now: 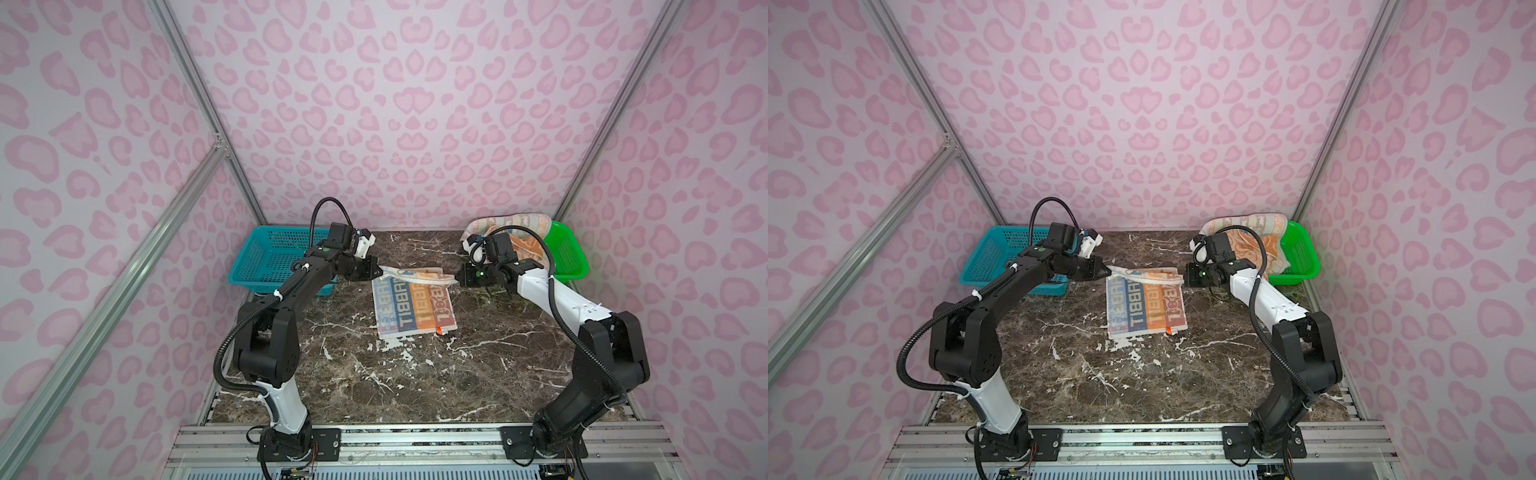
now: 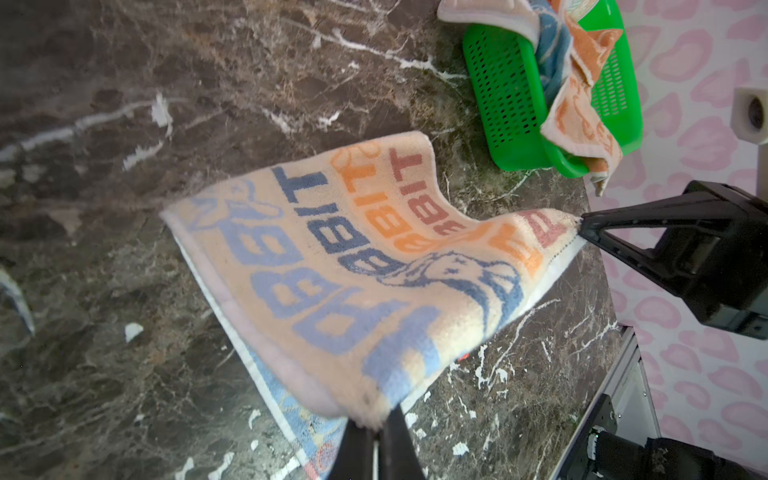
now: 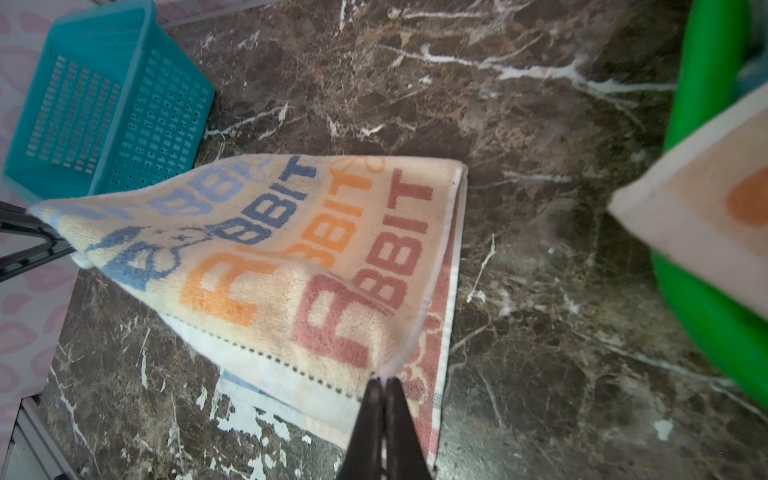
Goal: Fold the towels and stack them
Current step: 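Lower the held towel with both grippers, laying it flat on the table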
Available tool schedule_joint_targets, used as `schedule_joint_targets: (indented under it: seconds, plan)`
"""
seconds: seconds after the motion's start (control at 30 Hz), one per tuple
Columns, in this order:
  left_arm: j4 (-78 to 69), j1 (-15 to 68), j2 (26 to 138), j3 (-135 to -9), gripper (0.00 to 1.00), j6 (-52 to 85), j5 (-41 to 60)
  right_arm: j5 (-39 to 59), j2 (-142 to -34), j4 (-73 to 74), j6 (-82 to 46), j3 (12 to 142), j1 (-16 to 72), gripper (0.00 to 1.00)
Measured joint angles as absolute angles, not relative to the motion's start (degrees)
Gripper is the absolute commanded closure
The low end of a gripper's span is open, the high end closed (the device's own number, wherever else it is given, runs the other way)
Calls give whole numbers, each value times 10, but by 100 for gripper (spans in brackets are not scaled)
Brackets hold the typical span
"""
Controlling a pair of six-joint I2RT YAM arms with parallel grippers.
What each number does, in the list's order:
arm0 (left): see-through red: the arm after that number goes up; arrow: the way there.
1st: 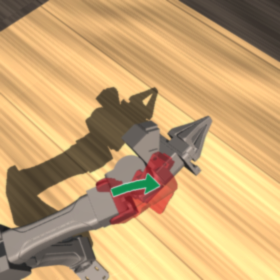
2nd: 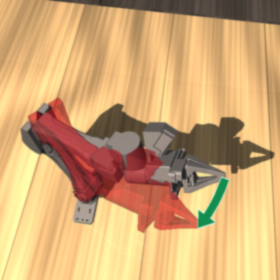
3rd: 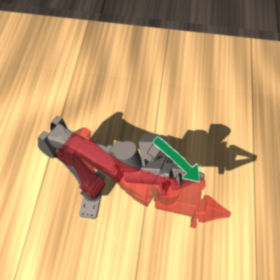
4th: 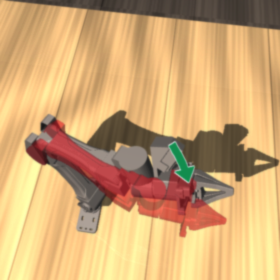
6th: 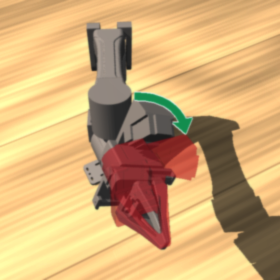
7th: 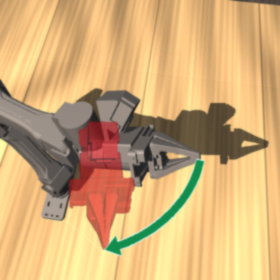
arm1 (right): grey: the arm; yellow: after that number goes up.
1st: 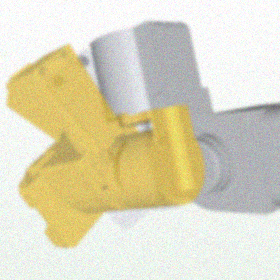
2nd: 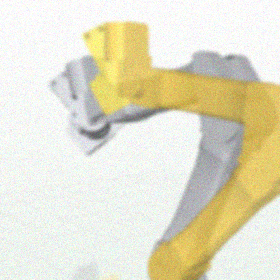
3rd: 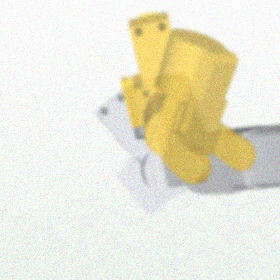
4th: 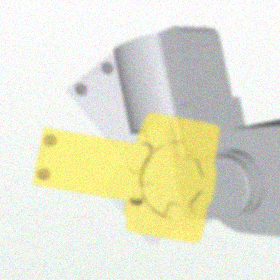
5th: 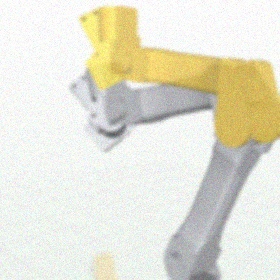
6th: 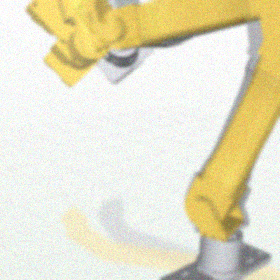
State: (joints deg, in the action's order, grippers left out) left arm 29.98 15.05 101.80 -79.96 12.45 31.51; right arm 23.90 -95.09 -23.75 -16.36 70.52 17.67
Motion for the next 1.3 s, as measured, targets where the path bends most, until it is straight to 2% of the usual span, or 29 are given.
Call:
schedule_joint_targets:
  seconds: [0.17, 0.37, 0.73, 1.07, 1.3]
  plan:
    - [297, 159, 998, -710, 97, 149, 315, 227, -947, -243, -179, 651, 201, 100]
    - [297, 178, 997, -661, 97, 165, 314, 212, -947, -243, -194, 625, 210, 100]
    - [298, 186, 991, -753, 97, 184, 295, 173, -928, -291, -145, 771, 210, 100]
    - [281, 215, 992, -612, 97, 213, 293, 176, -920, -281, -176, 605, 237, 100]
    - [277, 224, 998, -591, 97, 226, 289, 176, -939, -267, -205, 567, 243, 100]
